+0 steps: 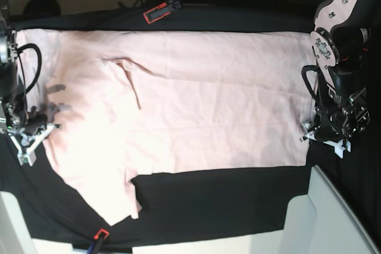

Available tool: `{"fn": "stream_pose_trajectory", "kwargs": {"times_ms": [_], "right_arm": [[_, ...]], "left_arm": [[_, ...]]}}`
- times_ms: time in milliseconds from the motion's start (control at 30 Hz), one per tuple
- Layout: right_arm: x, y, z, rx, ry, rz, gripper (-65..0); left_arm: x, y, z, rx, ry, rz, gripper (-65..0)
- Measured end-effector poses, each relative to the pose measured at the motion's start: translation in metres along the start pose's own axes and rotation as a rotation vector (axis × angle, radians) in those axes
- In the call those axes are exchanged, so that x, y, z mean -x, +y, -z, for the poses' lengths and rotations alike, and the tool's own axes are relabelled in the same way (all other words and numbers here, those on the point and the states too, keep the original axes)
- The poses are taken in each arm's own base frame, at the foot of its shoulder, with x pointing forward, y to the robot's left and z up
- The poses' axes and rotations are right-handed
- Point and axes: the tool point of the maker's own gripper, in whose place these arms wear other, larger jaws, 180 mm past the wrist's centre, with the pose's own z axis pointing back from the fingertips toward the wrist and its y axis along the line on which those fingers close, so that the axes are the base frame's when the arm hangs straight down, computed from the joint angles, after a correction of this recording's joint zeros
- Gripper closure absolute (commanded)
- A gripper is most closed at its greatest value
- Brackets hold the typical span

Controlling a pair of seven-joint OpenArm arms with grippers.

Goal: Fold the T-shirt properly

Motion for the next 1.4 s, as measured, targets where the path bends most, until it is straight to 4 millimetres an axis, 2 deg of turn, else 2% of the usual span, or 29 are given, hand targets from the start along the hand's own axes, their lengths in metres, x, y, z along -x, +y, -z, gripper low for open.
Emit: {"fn": "stream_pose_trajectory", "kwargs": {"times_ms": [133, 400, 433, 533, 567, 700, 800, 1033, 1100, 1267, 1400], "right_arm": [[0.000, 0.000, 0.000, 0.000, 0.000, 0.000, 0.0], [-0.002, 0.002, 0.000, -0.003, -0.002, -0.006, 0.0], [-0.002, 0.002, 0.000, -0.003, -0.003, -0.008, 0.0], [-0.002, 0.002, 0.000, -0.001, -0.003, -0.011, 0.0], [-0.002, 0.002, 0.000, -0.001, -0.003, -0.011, 0.0], [-0.002, 0.002, 0.000, -0.001, -0.003, -0.011, 0.0], [-0.002, 0.002, 0.000, -0.001, -0.003, -0.011, 0.0], [-0.003, 0.003, 0.000, -0.002, -0.006, -0.006, 0.0], [-0.004, 0.002, -0.001, -0.003, -0.010, 0.020, 0.0], [-0.012, -0.002, -0.006, -0.009, -0.056, 0.097, 0.0], [-0.017, 0.000, -0.009, -0.014, -0.085, 0.080, 0.0]], "left_arm": [[0.001, -0.015, 0.001, 0.051, 0.003, 0.028, -36.6], [0.001, -0.015, 0.002, 0.052, 0.003, 0.026, -35.6], [0.001, -0.015, 0.001, 0.052, 0.003, 0.026, -33.1], [0.004, -0.015, 0.002, 0.051, 0.012, 0.026, -16.1], [0.005, -0.015, 0.002, 0.051, 0.013, 0.026, -13.4], [0.004, -0.014, 0.002, 0.052, 0.013, 0.022, -9.6], [0.005, -0.012, 0.002, 0.050, 0.014, 0.024, 0.0], [0.009, -0.005, -0.002, 0.034, 0.003, 0.040, 0.0], [0.010, 0.003, -0.012, 0.018, 0.009, 0.067, 0.0], [-0.014, 0.005, -0.050, 0.039, -0.092, 0.086, 0.0], [-0.005, 0.012, -0.053, 0.019, -0.077, 0.107, 0.0]]}}
